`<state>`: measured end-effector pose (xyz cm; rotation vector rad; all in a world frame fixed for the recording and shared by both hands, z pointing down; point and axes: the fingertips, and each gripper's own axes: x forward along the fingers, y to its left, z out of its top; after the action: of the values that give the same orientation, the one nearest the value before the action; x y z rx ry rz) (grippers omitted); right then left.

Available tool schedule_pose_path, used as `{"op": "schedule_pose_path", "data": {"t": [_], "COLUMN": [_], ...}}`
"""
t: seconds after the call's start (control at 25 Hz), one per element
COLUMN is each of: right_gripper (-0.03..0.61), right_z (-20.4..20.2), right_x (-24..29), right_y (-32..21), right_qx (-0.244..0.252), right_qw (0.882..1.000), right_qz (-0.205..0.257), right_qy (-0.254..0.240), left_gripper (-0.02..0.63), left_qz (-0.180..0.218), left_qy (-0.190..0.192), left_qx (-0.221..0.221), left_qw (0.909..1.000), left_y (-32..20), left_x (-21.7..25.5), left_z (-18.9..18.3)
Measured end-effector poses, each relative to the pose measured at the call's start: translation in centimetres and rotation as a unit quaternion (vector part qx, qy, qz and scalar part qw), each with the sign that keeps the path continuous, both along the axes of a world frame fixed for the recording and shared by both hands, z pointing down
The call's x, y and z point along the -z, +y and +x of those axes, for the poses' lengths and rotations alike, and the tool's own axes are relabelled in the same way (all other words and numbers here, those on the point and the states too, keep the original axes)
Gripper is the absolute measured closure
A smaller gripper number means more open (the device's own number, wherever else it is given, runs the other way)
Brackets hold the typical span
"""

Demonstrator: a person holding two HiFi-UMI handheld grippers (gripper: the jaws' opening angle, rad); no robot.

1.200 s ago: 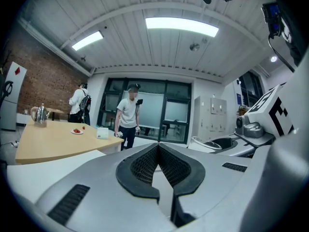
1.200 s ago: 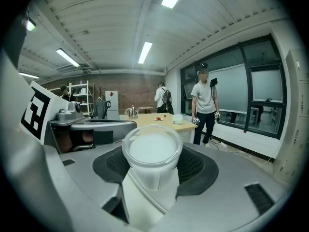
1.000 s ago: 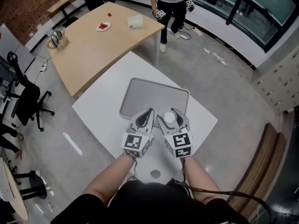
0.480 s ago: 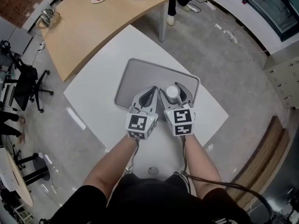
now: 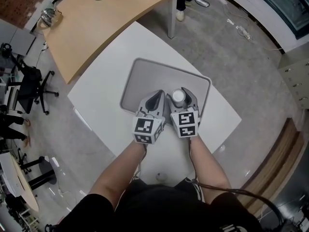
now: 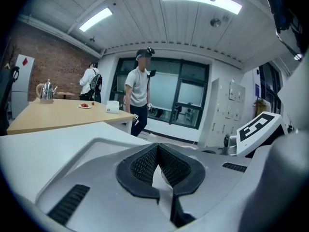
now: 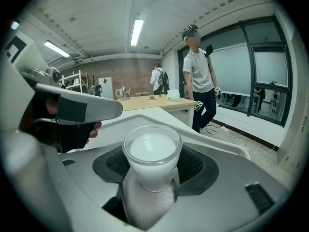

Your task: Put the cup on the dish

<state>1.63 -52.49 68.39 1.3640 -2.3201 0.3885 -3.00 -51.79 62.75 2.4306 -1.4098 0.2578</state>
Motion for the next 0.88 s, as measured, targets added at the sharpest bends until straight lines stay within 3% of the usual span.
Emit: {"op": "schedule_pose_path", "data": {"t": [0.28, 0.64, 0.68, 0.72, 0.76, 0.88], "right_gripper": [0.31, 0.311, 0.343, 0.443, 0.488, 0.549], "right_z": [0.2, 0.3, 0.6, 1.0, 1.3, 1.6], "right_x": [2.1, 15.9, 17.8, 19.7, 21.4, 26.4], "right_y": [0.3, 4.6, 5.4, 6.3, 7.4, 10.5], "right_qx": [-0.007, -0.011, -0.02, -0.031, -0.041, -0.059], "right_qw": [1.0, 0.992, 0.99, 0.987, 0.984, 0.976], "right_qz": [0.024, 0.122, 0.138, 0.155, 0.172, 0.208], "right_qy": [-0.017, -0.033, -0.033, -0.032, -0.032, -0.04], "left_gripper": [0.606, 0.606, 0.606, 0.606, 0.606, 0.606], "left_qz": [0.014, 0.086, 0.093, 0.1, 0.109, 0.131], "left_qy": [-0.004, 0.007, 0.012, 0.016, 0.018, 0.032], "left_qx": [0.01, 0.011, 0.012, 0.013, 0.012, 0.007], "left_qw": [0.9998, 0.9963, 0.9955, 0.9947, 0.9938, 0.9908], "left_y": [1.1, 5.5, 6.2, 7.0, 7.9, 10.4], "left_x": [1.9, 11.8, 13.2, 14.5, 15.8, 19.4], "left_z": [-0.8, -1.5, -1.6, -1.6, -1.6, -1.7]}}
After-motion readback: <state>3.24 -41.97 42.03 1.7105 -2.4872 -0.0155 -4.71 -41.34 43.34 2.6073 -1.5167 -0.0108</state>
